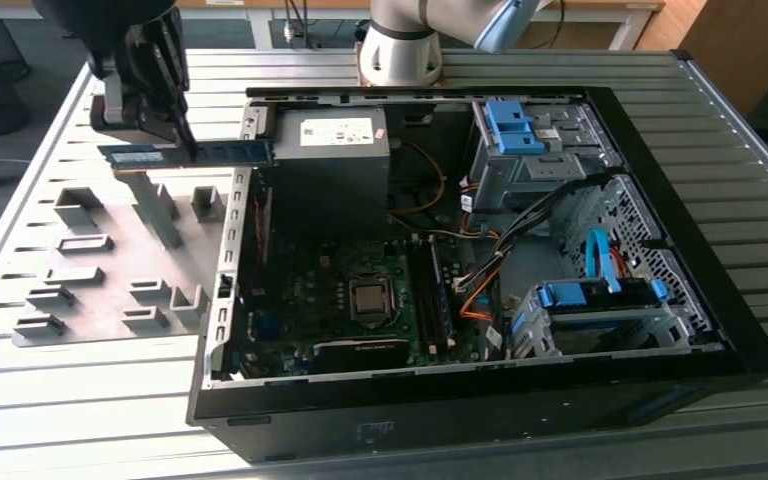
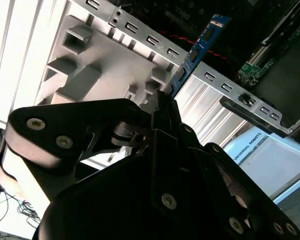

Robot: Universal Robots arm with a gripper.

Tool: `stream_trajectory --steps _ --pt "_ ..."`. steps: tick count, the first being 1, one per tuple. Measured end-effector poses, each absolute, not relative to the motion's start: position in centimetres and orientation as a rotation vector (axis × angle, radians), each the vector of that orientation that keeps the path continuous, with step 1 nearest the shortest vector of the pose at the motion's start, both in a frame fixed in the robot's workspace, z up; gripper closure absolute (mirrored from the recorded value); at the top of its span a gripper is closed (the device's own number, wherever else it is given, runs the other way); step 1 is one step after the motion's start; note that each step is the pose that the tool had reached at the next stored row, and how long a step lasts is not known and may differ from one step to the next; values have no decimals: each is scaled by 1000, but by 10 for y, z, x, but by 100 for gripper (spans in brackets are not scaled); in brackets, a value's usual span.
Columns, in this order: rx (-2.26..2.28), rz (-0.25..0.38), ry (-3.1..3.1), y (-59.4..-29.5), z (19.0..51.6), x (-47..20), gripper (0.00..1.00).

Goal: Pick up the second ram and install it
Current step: 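Pick up the second ram and move it above second insertion slot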

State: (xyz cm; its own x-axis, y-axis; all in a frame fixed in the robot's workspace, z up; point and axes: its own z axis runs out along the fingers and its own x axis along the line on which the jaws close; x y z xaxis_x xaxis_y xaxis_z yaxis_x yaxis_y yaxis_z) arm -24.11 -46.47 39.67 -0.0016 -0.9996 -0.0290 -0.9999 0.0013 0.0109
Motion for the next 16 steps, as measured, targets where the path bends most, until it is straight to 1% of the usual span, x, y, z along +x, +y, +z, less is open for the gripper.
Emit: stream_trajectory --steps 16 --pt "-2211 44 2214 -465 397 -217 86"
